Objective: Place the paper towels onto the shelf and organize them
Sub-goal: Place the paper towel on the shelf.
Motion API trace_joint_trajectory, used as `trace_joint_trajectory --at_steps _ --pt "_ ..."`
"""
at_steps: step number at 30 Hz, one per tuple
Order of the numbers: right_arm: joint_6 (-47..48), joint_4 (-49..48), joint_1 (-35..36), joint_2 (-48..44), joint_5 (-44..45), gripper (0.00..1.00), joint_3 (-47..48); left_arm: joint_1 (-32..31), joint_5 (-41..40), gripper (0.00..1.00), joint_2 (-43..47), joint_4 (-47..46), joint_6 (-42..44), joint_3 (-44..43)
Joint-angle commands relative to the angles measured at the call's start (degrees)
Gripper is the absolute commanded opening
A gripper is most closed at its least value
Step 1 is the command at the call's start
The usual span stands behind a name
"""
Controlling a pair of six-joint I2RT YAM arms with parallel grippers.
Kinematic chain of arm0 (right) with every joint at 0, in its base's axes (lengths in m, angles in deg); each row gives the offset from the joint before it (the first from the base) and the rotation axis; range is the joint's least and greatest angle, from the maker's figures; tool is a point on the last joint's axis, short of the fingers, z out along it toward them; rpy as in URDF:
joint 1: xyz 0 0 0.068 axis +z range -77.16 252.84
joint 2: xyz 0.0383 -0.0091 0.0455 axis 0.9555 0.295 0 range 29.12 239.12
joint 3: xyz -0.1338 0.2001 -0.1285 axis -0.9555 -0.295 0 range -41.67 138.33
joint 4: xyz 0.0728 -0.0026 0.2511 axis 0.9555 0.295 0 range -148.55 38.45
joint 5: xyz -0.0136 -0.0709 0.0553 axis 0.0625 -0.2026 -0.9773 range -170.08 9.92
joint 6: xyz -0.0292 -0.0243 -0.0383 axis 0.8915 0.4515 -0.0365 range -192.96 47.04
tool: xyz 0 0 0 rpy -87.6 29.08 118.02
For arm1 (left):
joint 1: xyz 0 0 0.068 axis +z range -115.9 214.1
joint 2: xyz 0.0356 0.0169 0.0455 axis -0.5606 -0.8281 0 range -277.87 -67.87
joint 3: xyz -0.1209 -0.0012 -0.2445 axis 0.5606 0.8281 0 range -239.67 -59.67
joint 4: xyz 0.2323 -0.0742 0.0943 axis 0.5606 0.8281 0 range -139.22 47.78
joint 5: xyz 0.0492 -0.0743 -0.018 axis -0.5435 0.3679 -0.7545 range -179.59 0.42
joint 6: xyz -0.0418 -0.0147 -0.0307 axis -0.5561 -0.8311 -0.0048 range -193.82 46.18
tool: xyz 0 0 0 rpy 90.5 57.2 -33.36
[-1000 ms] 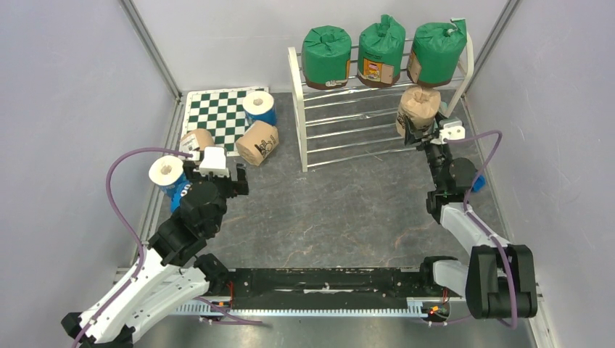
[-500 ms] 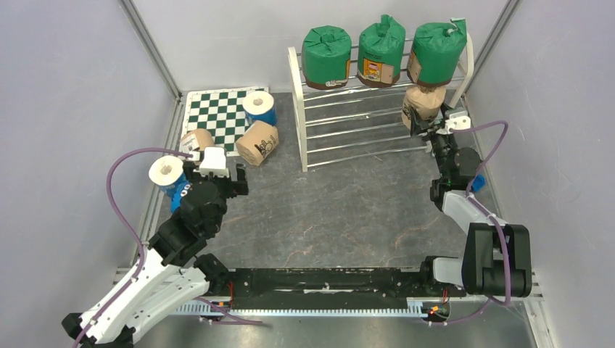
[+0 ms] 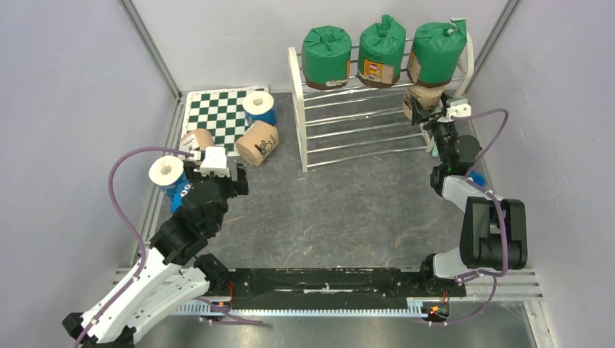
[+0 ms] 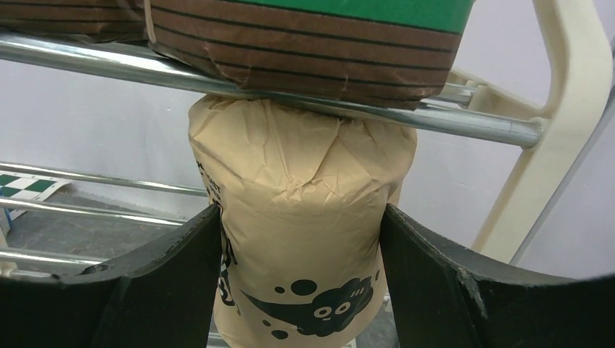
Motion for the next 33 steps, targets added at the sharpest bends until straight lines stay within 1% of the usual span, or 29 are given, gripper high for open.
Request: trace_joint_trajectory --at_steps 1,12,19,22,25,28,29,30,33 --pt "-0.88 -7.43 -0.77 2.33 -0.91 0.24 4.61 0.41 0.40 1.00 -0.50 -1.63 -1.80 0.25" --pt "-1.02 -7.94 -1.36 8.00 -2.26 0.25 7.10 0.50 0.33 1.00 -0.30 -1.81 -1.80 0.54" --pt "-0.57 -8.95 -1.85 11.11 -2.32 0.29 7.28 0.58 0.30 1.00 -0.14 -2.16 -1.72 0.70" --pt "-0.80 -9.70 -1.95 11.89 -2.66 0.32 6.90 0.54 0.25 1.00 -0.46 -2.07 -1.58 0.63" --pt "-1.10 -10.48 -2.02 11.98 -2.93 0.39 6.13 0.59 0.43 1.00 -0.70 -2.03 -1.63 0.67" --pt "-1.37 -11.39 -2.06 10.94 -3.08 0.50 4.87 0.57 0.47 1.00 -0.75 -2.06 -1.63 0.71" --pt "-1.37 -11.62 -2.13 10.45 -2.96 0.56 4.55 0.54 0.51 1.00 -0.77 -2.07 -1.63 0.67" --pt "-1.37 -11.71 -2.18 10.13 -2.86 0.60 4.23 0.59 0.52 1.00 -0.82 -2.07 -1.63 0.61" --pt "-1.50 -11.84 -2.54 9.19 -2.64 0.70 3.62 0.57 0.81 1.00 -0.84 -2.07 -1.63 0.62"
